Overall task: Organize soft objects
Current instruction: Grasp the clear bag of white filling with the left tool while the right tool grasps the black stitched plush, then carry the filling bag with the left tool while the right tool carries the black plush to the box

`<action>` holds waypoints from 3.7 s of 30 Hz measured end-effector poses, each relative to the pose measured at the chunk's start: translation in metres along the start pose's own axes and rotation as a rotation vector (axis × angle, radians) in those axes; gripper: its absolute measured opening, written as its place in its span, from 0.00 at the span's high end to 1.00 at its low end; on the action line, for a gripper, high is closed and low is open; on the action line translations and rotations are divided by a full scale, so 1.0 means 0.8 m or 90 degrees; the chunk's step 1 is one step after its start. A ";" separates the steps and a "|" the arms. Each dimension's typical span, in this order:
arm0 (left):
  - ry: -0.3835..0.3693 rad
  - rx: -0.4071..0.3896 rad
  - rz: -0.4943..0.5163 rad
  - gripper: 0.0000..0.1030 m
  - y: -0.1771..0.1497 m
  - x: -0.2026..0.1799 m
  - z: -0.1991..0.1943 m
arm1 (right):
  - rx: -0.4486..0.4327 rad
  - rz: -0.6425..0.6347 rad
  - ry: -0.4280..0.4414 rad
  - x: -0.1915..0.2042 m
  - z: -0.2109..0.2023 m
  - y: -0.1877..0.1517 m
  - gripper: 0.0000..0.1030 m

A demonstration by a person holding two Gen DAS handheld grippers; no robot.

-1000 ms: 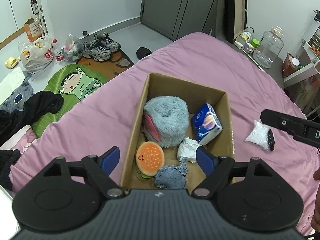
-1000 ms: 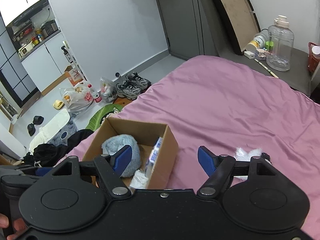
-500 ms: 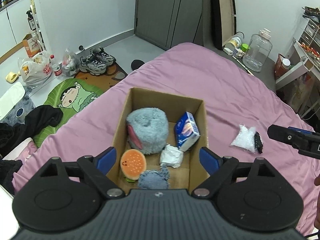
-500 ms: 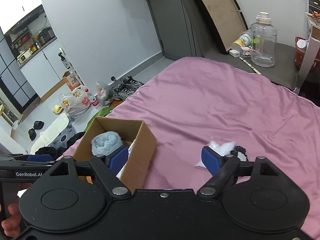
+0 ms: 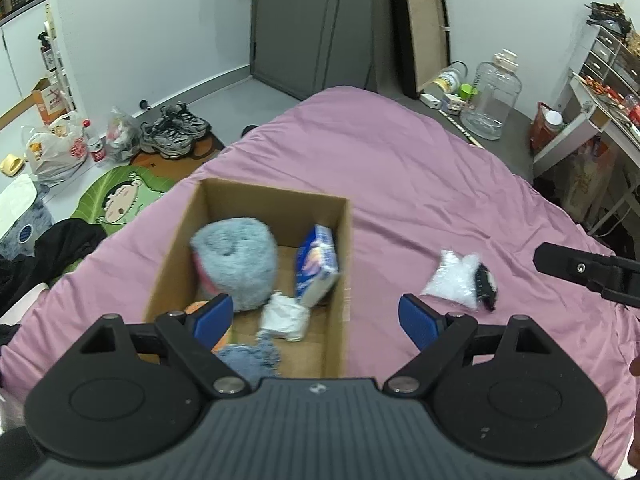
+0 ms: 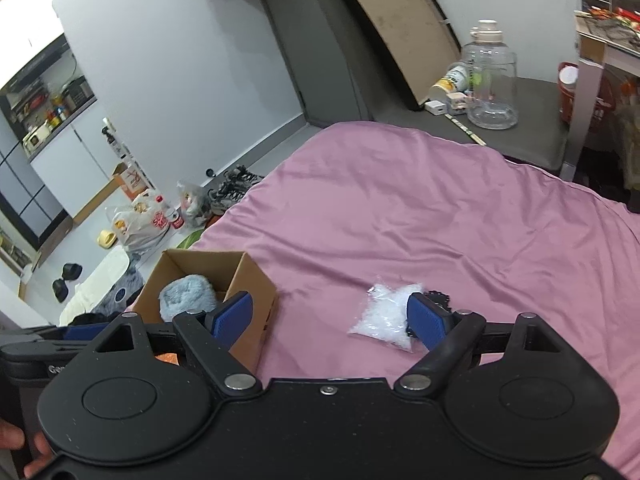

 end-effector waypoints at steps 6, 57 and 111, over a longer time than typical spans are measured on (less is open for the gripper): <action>-0.007 -0.010 0.029 0.14 0.011 -0.039 0.002 | -0.009 0.016 0.006 -0.030 -0.007 0.006 0.17; -0.070 0.082 -0.022 0.40 0.014 -0.169 0.202 | 0.129 0.211 0.071 -0.204 0.133 -0.009 0.41; -0.052 -0.032 -0.068 0.72 0.029 -0.053 0.024 | 0.100 0.070 -0.051 -0.112 0.075 -0.021 0.63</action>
Point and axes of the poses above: each gripper's, at about its wrist camera, not at the fingertips, and z roughly the way its jaws point, x to its left, y to its top, the point moved 8 cm from there along z, roughly the way its jaws point, and after that the axes turned 7 degrees about z, right-handed, at the moved point
